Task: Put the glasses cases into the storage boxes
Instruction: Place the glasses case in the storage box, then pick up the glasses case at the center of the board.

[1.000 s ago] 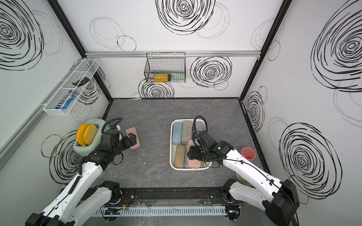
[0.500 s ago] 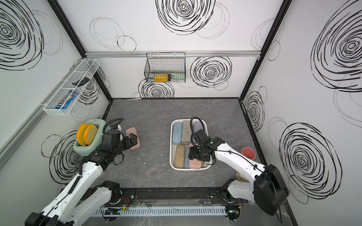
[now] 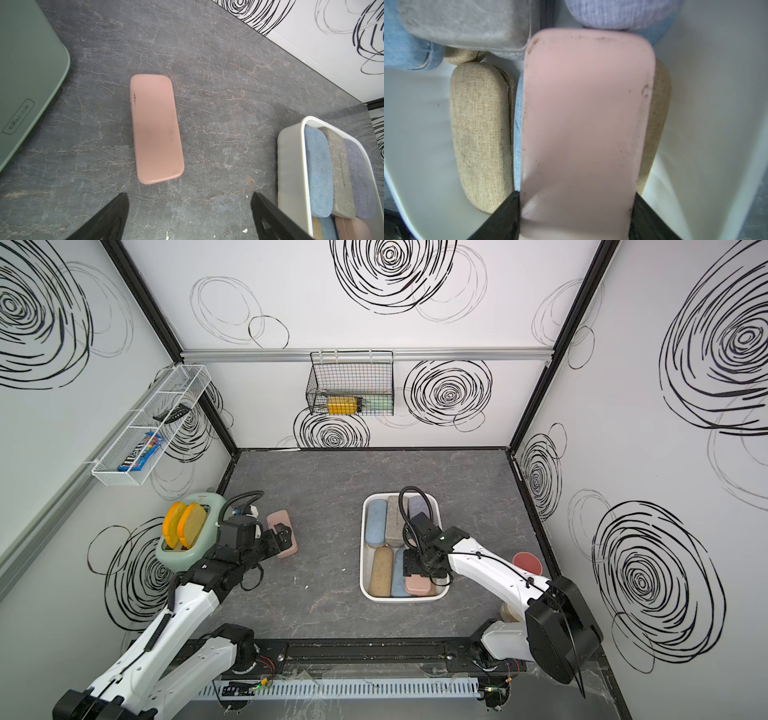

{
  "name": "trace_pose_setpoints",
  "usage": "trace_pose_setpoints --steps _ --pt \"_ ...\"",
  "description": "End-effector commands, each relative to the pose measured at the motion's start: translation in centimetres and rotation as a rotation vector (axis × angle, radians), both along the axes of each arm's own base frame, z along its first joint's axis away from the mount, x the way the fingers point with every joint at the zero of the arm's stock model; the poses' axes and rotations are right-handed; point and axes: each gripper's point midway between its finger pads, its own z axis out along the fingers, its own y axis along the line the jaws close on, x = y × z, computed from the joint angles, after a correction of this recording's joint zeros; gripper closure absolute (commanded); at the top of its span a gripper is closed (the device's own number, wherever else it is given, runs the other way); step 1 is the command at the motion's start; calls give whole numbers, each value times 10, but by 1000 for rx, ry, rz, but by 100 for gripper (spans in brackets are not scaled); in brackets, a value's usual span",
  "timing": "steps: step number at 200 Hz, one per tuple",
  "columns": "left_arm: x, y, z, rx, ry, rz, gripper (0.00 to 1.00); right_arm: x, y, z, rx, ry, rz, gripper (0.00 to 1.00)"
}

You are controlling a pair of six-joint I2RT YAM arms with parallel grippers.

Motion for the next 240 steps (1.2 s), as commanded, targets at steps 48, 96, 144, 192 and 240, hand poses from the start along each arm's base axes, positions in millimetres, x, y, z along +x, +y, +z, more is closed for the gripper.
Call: trace_pose_setpoints --steps 48,96,144,192,240 --pt "2 -2 4 25 -4 6 4 2 0 23 -47 -82 -3 8" --pt "3 6 0 29 19 36 4 0 2 65 -37 -187 -21 4" --pt "18 21 -7 -5 65 58 4 -6 14 104 84 -321 -15 3" --pt "42 8 -23 5 117 53 4 -11 14 117 166 -369 -15 3" --pt "55 6 -55 73 228 82 4 -18 4 125 191 -395 -26 3"
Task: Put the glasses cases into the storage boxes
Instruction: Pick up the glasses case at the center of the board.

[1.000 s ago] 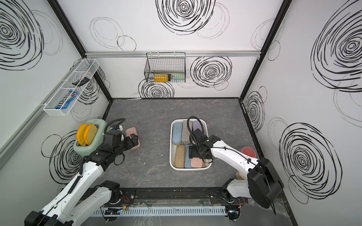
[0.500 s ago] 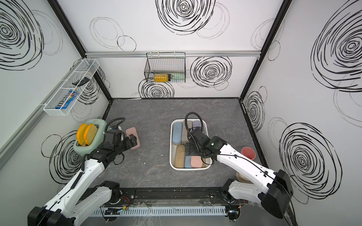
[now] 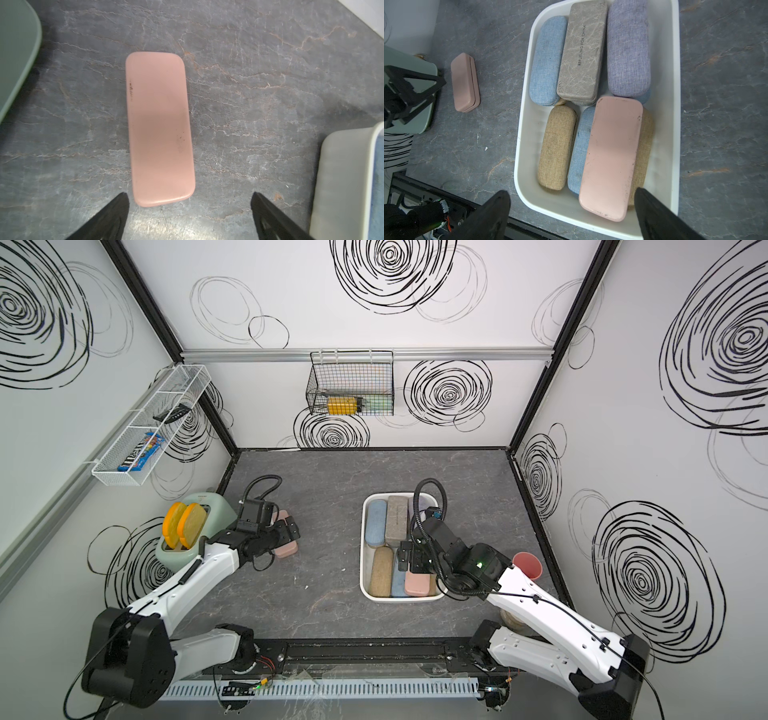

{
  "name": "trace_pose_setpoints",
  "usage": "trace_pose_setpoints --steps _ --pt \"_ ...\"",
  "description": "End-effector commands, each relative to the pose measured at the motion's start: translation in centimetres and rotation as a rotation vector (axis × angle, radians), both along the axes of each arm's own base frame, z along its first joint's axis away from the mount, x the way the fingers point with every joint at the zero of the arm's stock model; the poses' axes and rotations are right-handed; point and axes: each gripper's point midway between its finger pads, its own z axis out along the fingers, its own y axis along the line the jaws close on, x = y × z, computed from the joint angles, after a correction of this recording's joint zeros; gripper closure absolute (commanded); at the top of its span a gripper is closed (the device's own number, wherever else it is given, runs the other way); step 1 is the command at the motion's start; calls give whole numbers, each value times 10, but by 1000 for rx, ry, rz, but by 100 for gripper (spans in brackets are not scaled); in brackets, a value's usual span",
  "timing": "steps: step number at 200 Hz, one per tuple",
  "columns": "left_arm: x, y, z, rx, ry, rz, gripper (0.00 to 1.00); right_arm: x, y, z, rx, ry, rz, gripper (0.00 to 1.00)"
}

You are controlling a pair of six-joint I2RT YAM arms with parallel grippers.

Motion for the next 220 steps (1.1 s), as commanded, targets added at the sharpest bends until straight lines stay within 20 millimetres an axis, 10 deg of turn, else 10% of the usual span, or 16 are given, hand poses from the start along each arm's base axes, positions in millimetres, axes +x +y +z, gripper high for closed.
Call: trace_pose_setpoints --steps 1,146,220 --pt "16 7 -2 35 -6 48 4 -4 -8 -1 5 -11 -20 3" --pt "17 26 -64 20 168 105 0 -14 -10 1 83 -2 -32 1" --pt "22 23 -69 -39 184 97 22 -18 -12 4 95 0 -32 6"
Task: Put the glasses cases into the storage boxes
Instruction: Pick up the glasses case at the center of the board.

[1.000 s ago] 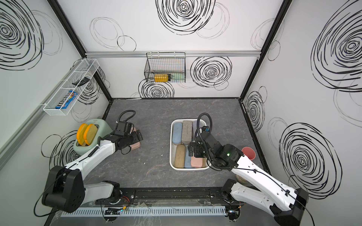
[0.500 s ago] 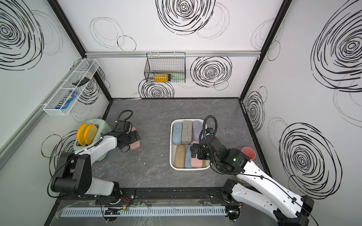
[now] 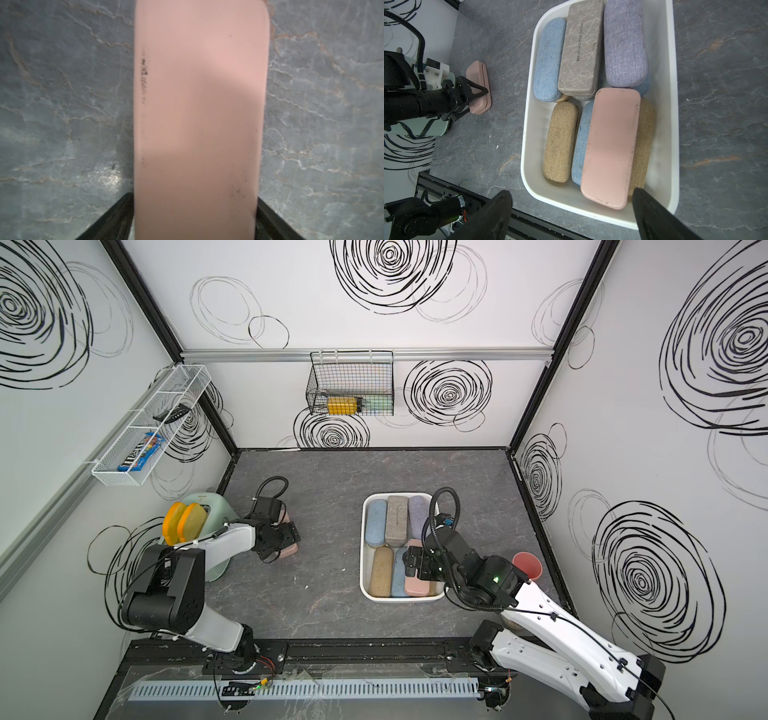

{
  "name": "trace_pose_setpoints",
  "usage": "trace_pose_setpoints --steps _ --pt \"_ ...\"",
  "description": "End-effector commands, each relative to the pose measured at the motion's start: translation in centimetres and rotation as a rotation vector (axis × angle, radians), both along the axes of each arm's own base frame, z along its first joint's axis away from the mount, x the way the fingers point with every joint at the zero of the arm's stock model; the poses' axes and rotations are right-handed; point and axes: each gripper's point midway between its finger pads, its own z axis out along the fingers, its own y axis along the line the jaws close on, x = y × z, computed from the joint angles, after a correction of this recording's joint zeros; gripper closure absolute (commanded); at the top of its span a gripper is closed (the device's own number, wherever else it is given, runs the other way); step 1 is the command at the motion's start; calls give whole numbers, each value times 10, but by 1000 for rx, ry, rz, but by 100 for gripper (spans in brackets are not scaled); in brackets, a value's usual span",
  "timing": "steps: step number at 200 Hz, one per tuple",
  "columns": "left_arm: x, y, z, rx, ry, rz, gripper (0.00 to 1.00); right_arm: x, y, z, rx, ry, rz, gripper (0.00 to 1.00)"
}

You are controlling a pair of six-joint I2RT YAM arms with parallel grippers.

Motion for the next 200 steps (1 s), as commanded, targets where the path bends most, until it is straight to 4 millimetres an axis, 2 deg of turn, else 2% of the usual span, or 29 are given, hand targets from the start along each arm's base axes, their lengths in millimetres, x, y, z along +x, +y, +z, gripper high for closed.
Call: trace_pose_setpoints --steps 1,49,68,84,118,138,150,170,200 --pt "11 -1 5 -28 -22 6 23 -3 -3 2 12 1 -9 6" --pt "9 0 13 -20 -38 0 27 -4 -5 6 21 -2 -19 6" --pt "8 -7 26 -34 -68 -23 27 -4 -8 7 13 -9 -27 6" --pt "5 -20 43 -64 -105 -56 27 -3 -9 9 14 -14 -34 6" --pt "-11 -74 103 -136 -222 -200 26 1 -10 15 12 -37 -44 6" --pt "-39 -116 141 -171 -290 -313 24 5 -17 21 12 -67 -88 7" --pt "-60 -142 158 -214 -321 -380 23 8 -23 27 25 -98 -116 7" --pt "-96 -180 168 -268 -329 -481 23 10 -33 39 53 -141 -156 7" --pt "-134 -234 161 -328 -266 -620 23 14 -41 46 60 -147 -181 7"
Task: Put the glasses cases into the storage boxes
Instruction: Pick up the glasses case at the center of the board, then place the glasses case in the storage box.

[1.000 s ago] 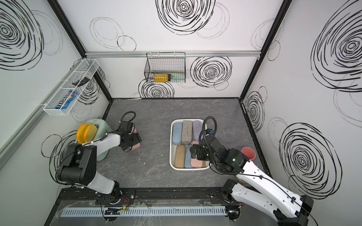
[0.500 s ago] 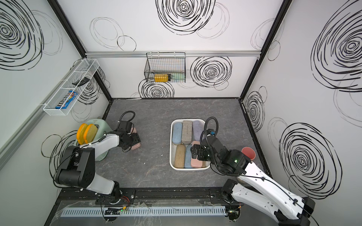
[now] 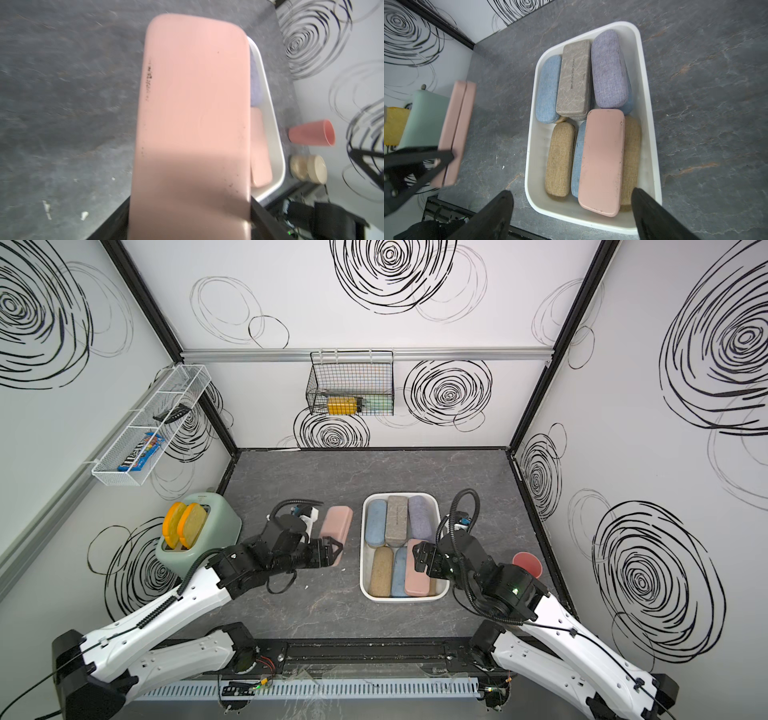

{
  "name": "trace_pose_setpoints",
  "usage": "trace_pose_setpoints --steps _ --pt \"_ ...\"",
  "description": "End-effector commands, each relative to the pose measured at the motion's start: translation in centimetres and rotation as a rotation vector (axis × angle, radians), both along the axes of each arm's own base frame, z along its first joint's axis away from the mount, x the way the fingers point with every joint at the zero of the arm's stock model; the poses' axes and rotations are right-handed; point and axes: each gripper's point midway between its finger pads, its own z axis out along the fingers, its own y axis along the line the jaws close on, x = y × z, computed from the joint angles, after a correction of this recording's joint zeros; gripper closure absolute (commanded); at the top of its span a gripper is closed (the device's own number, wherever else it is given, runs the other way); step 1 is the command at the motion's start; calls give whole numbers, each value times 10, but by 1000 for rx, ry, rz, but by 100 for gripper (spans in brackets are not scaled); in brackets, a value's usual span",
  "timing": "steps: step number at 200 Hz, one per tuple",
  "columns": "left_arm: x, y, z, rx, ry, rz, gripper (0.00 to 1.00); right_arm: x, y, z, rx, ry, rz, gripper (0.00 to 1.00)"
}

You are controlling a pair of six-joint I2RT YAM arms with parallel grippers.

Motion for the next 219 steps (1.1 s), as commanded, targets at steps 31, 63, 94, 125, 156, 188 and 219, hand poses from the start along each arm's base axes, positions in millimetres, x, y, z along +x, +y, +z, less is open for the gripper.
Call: trace_pose_setpoints --steps 31,63,94,125,156,188,219 --pt "-41 -84 -14 4 85 -164 22 3 -17 14 1 -19 -61 8" --pt "-42 -111 -34 38 111 -177 22 -1 -22 15 7 -23 -68 8" --pt "-30 -120 -39 80 99 -146 23 -3 -23 19 20 -25 -67 8" --pt "-17 -117 -37 114 59 -95 25 -4 -26 24 18 -38 -71 8" --pt "-2 -104 -40 201 4 -21 26 -3 -25 24 21 -40 -66 8" --pt "7 -104 -55 247 1 24 25 -4 -23 26 35 -43 -59 8" --pt "14 -110 -65 251 2 59 25 -7 -28 28 29 -47 -65 8"
